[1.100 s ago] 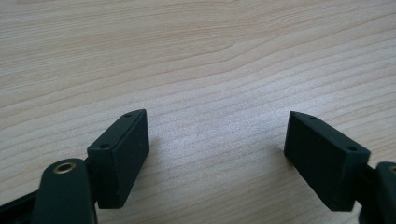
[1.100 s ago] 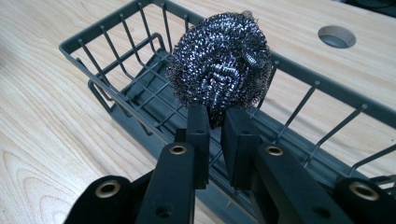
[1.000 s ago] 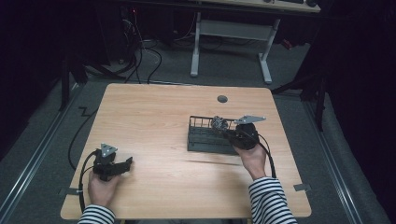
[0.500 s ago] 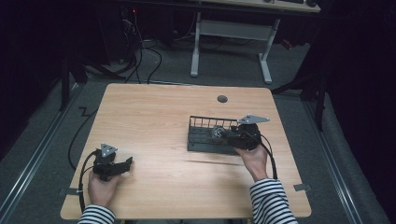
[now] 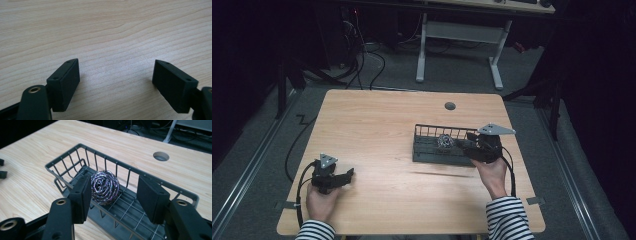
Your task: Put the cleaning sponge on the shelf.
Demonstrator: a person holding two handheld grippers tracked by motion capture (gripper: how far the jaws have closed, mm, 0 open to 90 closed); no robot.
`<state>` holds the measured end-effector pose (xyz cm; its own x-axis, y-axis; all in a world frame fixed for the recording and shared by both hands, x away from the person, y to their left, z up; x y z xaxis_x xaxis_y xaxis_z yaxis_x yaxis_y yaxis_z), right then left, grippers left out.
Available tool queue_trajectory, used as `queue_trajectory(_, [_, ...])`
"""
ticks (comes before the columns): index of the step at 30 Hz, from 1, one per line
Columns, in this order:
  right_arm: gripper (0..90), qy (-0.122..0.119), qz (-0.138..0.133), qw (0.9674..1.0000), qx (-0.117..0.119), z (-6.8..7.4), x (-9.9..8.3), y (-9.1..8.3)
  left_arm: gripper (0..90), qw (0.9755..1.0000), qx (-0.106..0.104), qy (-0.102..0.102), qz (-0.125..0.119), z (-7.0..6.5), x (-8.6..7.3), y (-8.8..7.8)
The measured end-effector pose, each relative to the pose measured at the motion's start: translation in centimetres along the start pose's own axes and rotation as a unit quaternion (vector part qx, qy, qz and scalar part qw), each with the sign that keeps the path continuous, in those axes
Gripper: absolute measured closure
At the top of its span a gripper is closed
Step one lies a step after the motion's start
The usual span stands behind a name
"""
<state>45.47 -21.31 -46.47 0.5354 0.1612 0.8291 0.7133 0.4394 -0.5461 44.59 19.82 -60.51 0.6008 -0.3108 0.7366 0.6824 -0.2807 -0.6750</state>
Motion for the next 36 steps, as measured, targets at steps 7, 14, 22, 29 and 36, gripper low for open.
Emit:
queue_trajectory(7, [46.2,0.001,-0.012,0.9999,0.002,0.1,0.2,-1.2,22.4,1.0,0.001,0.0,0.0,0.0,0.0,0.0])
queue_trajectory(14, [46.8,0.003,-0.032,0.9994,0.009,0.7,0.3,-2.8,22.4,1.0,0.0,0.0,0.0,0.0,0.0,0.0])
queue_trajectory(22, [47.1,0.007,-0.038,0.9991,0.014,0.9,-0.9,-4.2,22.4,1.0,0.001,0.001,0.001,0.0,0.0,0.0])
queue_trajectory(29, [47.2,0.004,-0.049,0.9986,0.02,1.5,-1.5,-5.4,22.4,1.0,0.001,0.001,0.001,0.0,0.0,0.0])
queue_trajectory(36, [47.3,0.002,-0.052,0.9983,0.026,2.3,-2.9,-6.0,22.4,1.0,0.001,0.001,0.0,0.0,0.0,0.0])
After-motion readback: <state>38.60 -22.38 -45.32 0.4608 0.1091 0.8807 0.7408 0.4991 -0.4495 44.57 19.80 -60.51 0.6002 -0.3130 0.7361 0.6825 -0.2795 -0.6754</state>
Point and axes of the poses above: each handheld gripper's, and its own axes: y roughly forward along the jaws, x roughly out of its top, z roughly to its left, the point moved 10 cm from there along y, roughly forward along the jaws, and after that the axes turned 5 degrees about y, right-handed, at the moved point
